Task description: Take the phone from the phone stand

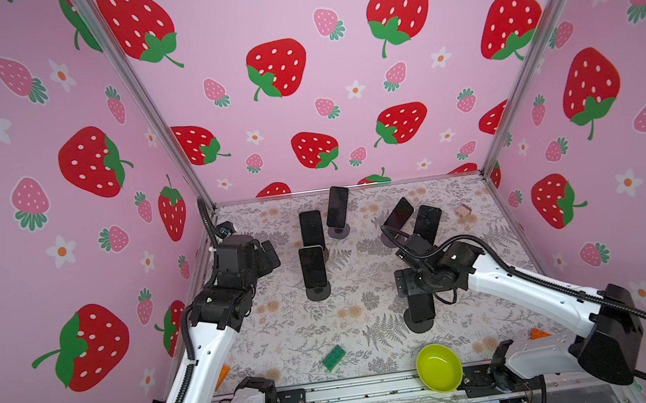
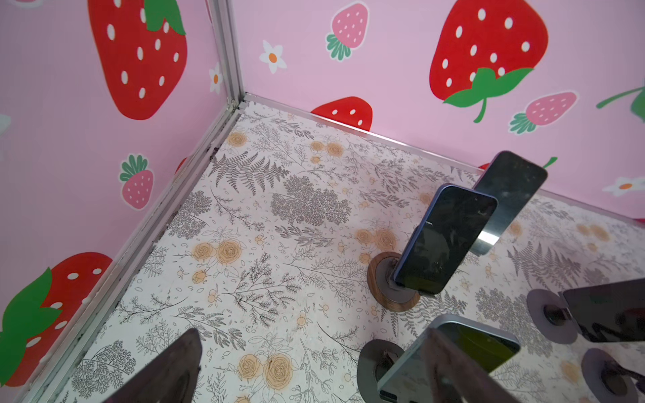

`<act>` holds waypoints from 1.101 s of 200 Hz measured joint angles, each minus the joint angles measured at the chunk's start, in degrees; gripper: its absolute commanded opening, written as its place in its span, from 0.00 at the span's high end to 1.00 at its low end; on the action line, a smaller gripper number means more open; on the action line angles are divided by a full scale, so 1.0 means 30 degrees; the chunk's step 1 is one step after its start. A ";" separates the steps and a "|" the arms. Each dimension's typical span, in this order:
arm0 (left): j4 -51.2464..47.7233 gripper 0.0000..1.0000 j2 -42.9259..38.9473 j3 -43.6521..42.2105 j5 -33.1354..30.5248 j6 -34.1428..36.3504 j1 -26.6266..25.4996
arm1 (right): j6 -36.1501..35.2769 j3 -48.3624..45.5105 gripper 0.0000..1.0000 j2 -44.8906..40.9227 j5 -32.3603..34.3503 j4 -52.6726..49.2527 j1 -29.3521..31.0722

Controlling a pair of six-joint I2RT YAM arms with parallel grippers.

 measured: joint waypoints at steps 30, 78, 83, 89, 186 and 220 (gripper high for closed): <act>-0.0423 0.01 0.1610 0.1188 0.0845 0.0481 0.0000 | 0.0860 -0.0554 0.10 0.0051 0.0627 0.0270 0.0364; -0.0379 0.02 0.2222 0.1217 0.2171 0.0707 -0.0007 | 0.1756 -0.2193 0.21 -0.0372 0.0918 0.1348 0.0393; -0.0350 0.03 0.2273 0.1224 0.2339 0.0692 -0.0007 | 0.1792 -0.2288 0.22 -0.0466 0.0940 0.1384 0.0393; -0.0277 0.03 0.2331 0.1224 0.2492 0.0663 -0.0007 | 0.1836 -0.2346 0.22 -0.0561 0.0998 0.1392 0.0393; 0.1071 0.05 0.3366 0.1224 0.4291 -0.0350 -0.0007 | 0.2098 -0.2302 0.27 -0.0816 0.1399 0.1537 0.0401; 0.1566 0.05 0.3381 0.1224 0.4677 -0.0714 -0.0007 | 0.2113 -0.1625 0.27 -0.0838 0.1814 0.1137 0.0393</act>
